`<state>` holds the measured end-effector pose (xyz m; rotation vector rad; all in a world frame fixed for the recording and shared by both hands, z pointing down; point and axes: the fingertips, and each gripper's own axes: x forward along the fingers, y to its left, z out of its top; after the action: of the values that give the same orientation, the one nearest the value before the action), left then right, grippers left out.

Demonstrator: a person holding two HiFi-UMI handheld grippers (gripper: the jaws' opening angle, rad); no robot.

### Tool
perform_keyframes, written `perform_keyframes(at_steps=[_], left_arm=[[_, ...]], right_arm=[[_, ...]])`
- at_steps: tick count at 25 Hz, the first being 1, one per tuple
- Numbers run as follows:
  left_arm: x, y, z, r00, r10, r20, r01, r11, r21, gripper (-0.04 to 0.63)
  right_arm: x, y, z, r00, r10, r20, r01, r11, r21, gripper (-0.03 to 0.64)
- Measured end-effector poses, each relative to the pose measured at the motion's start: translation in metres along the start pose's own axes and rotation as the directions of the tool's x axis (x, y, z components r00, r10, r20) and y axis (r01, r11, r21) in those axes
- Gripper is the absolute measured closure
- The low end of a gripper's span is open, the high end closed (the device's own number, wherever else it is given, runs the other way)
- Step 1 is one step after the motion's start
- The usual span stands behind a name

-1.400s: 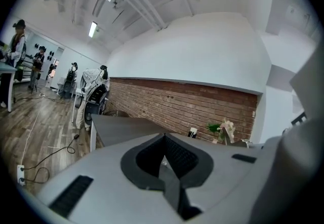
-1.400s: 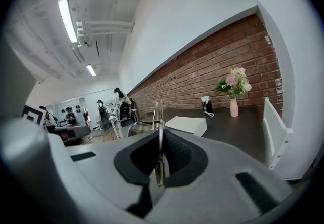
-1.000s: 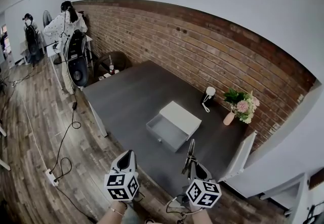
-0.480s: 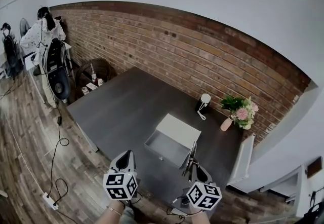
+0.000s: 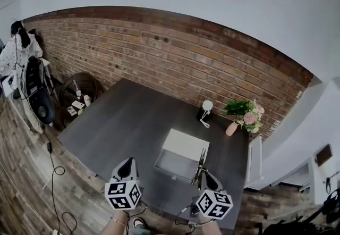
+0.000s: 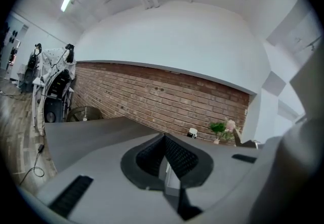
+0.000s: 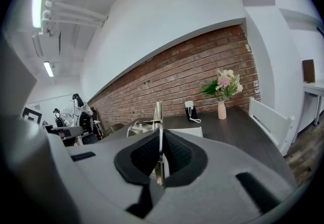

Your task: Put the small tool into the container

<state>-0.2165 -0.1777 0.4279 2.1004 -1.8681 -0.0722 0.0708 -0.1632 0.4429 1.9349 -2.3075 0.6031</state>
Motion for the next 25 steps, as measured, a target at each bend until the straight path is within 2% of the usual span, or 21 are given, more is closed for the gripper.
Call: perform_keyframes(at_steps=[6, 11, 18, 25], left_arm=[[0.027, 0.021, 0.000, 0.998, -0.060, -0.022, 0.060, 0.998, -0.009, 0.594], [0.056, 0.018, -0.022, 0.992, -0.099, -0.080, 0.096, 0.995, -0.037, 0.594], [0.090, -0.013, -0.017, 0.981, -0.167, -0.097, 0.170, 0.985, 0.021, 0.594], [0.105, -0.014, -0.014, 0.980, -0.169, -0.102, 0.173, 0.984, 0.030, 0.594]], right_arm=[[0.010, 0.010, 0.004, 0.997, -0.076, 0.025, 0.076, 0.997, 0.002, 0.612], [0.020, -0.001, 0.000, 0.992, -0.125, 0.012, 0.125, 0.992, 0.006, 0.612], [0.036, -0.022, 0.010, 0.987, -0.154, 0.040, 0.152, 0.988, 0.037, 0.612], [0.041, -0.031, 0.012, 0.985, -0.165, 0.043, 0.163, 0.985, 0.051, 0.612]])
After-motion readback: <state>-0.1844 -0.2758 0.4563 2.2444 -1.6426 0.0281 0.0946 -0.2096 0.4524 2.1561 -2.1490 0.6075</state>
